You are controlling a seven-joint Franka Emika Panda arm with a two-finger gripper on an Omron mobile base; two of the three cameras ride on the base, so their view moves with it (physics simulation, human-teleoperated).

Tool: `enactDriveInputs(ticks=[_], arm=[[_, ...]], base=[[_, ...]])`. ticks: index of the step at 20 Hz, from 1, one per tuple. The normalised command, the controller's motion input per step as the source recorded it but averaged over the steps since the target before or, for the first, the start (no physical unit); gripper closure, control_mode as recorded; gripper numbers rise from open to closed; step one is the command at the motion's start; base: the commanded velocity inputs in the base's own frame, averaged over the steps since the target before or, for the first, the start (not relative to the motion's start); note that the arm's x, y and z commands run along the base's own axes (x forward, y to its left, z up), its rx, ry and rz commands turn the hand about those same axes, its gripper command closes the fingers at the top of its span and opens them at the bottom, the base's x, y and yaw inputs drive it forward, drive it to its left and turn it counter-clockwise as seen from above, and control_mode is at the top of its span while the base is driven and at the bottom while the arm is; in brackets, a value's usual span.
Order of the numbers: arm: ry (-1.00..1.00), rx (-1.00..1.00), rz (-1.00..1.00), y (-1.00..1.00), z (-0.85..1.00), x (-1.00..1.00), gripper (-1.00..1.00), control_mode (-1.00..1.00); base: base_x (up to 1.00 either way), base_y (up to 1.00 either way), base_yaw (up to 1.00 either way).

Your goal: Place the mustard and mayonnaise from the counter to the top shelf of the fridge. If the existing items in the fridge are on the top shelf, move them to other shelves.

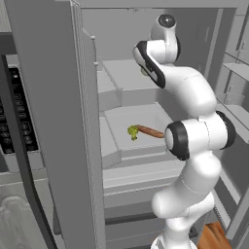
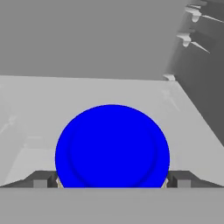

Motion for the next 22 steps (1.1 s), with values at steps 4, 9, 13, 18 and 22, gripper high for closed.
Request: enactDriveInputs(ticks=[4,9,13,18,22], arm=[[-0.01,0.0,0.0,0.0,-0.05,0.05,-1.0,-1.0],[-0.07,0.0,0.0,0.0,-0.1,0.0,-1.0,-1.0],[-0.14,0.0,0.0,-0.03,-0.2,0.0,-1.0,-1.0],[-0.17,0.0,0.0,-0.03,-0.32,0.0,-1.0,-1.0],[-0.14,0.0,0.0,-0.03,-0.33,0.0,-1.0,-1.0]], base=[[0.0,0.0,0.0],[0.0,0.0,0.0],[0.0,0.0,0.0],[0.0,0.0,0.0],[0.0,0.0,0.0]])
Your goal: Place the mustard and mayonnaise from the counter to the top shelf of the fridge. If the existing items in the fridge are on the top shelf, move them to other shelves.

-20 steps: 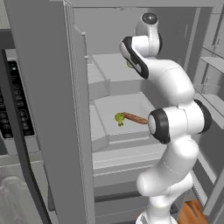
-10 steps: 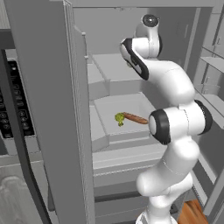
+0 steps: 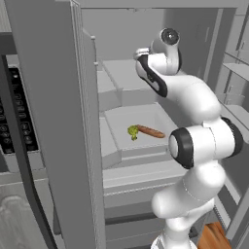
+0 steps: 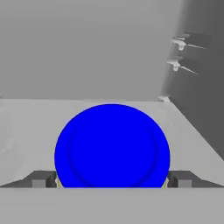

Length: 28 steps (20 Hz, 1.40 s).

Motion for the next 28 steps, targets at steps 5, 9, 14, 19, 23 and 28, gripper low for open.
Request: enactDriveInputs(ticks=[5,9,14,19,23,28], arm=[[-0.09,0.0,0.0,-0.01,-0.39,0.0,-1.0,-1.0],[-0.04,0.0,0.0,0.0,-0.42,0.15,-1.0,-1.0],[0.01,0.0,0.0,0.0,-0.36,0.46,-1.0,-1.0],[0.08,0.0,0.0,0.0,-0.64,0.42,-1.0,-1.0],[0.11,-0.04,0.0,0.0,-0.87,0.11,-1.0,-1.0],[0.02,-0.1,0.0,0.0,-0.99,0.0,-1.0,-1.0]], base=[[0.0,0.0,0.0],[0.0,0.0,0.0],[0.0,0.0,0.0],[0.0,0.0,0.0],[0.0,0.0,0.0],[0.0,0.0,0.0]])
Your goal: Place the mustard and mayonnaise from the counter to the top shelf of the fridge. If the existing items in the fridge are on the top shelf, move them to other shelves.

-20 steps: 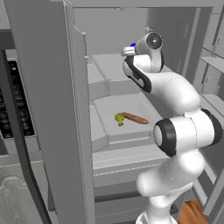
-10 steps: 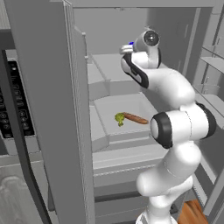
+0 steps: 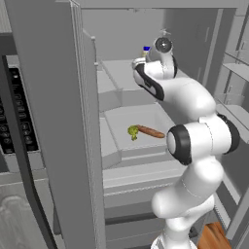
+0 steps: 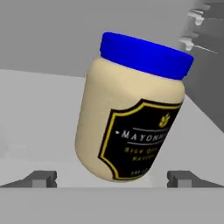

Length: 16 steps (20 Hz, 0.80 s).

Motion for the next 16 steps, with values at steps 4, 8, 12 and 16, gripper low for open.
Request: enactDriveInputs(ticks=[4,8,12,16], arm=[[-0.01,-0.04,0.0,0.0,-0.68,0.0,-1.0,-1.0],[-0.02,0.0,-0.01,0.0,0.03,-0.53,-1.0,-1.0],[0.04,0.04,-0.09,0.0,0.72,-0.94,-1.0,-1.0],[0.11,0.08,-0.1,0.0,1.0,-1.0,-1.0,-1.0]], base=[[0.0,0.0,0.0],[0.0,0.0,0.0],[0.0,0.0,0.0],[0.0,0.0,0.0]])
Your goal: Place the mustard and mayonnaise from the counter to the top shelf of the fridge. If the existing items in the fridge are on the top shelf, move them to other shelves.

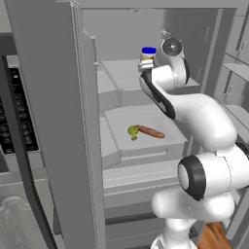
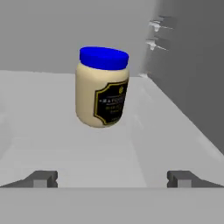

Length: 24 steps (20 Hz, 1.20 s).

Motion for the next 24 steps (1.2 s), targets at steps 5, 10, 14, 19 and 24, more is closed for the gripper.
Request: enactDriveInputs(ticks=[5,10,14,19,24], arm=[[0.09,0.06,-0.07,0.0,0.82,-1.0,-1.0,-1.0],[0.01,0.01,-0.02,0.16,0.13,-1.0,-1.0,-1.0],[0.0,0.0,0.0,0.19,-0.11,-1.0,-1.0,-1.0],[0.0,0.07,0.0,0.12,-0.21,-1.0,-1.0,-1.0],[-0.05,0.16,0.0,0.19,-0.21,-0.99,-1.0,-1.0]], base=[[0.0,0.0,0.0],[0.0,0.0,0.0],[0.0,0.0,0.0],[0.0,0.0,0.0],[0.0,0.0,0.0]])
